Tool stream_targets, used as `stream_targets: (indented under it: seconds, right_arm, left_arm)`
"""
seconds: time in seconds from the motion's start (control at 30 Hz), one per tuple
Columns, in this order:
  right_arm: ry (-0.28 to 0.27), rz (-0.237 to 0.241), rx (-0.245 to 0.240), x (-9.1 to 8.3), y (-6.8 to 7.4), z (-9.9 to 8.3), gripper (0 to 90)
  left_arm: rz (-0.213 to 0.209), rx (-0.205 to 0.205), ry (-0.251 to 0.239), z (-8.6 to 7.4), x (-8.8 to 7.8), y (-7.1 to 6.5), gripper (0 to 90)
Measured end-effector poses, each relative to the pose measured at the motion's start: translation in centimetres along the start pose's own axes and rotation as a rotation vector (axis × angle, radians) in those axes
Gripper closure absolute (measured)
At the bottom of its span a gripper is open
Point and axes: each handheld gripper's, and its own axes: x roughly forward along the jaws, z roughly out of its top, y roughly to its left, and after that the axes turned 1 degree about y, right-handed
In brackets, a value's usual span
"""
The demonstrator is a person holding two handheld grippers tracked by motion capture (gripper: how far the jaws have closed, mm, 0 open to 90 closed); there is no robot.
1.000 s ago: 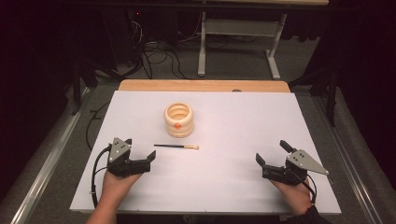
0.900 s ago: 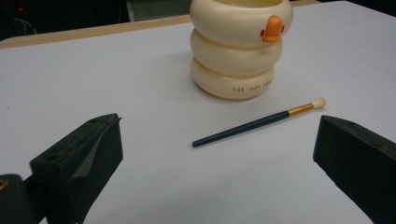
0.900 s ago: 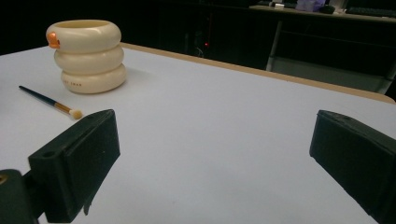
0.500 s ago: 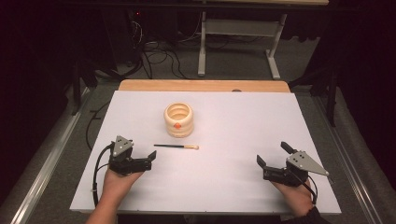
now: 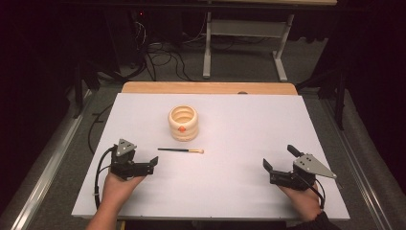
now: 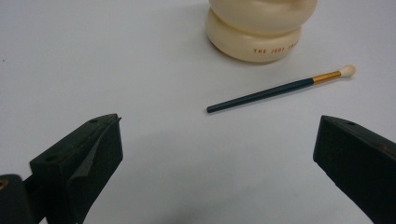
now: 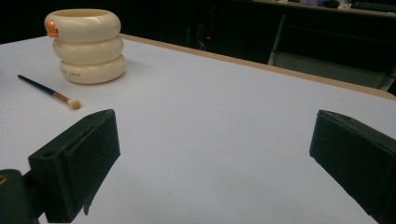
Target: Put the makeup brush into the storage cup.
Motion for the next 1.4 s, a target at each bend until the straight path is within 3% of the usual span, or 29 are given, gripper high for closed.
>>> stream_targets:
  seconds: [0.4, 0.5, 0.93, 1.07, 1.27, 1.4]
  right_arm:
    - [0.006, 0.016, 0.01, 0.3, -0.1, 0.1, 2.8]
    - [0.003, 0.021, -0.007, 0.5, -0.2, 0.3, 2.9]
    - [0.025, 0.028, -0.004, 0.8, 0.4, 0.5, 2.8]
    - [0.027, 0.029, 0.004, 1.0, 0.4, 0.6, 2.8]
    - [0.032, 0.031, -0.006, 1.1, 0.4, 0.6, 2.8]
    - [0.026, 0.03, -0.002, 0.9, 0.4, 0.6, 2.8]
  left_arm:
    - [0.018, 0.022, 0.108, -0.2, 0.7, -0.3, 1.7]
    - [0.021, 0.028, 0.125, -0.3, 0.5, -0.3, 1.6]
    - [0.024, 0.022, 0.216, -0.6, 0.6, -0.3, 1.7]
    - [0.007, 0.007, 0.241, -0.6, 0.6, -0.1, 1.9]
    - [-0.013, 0.035, 0.308, -0.5, 0.6, -0.1, 2.6]
    - [-0.031, 0.018, 0.343, -0.4, 0.1, 0.6, 2.7]
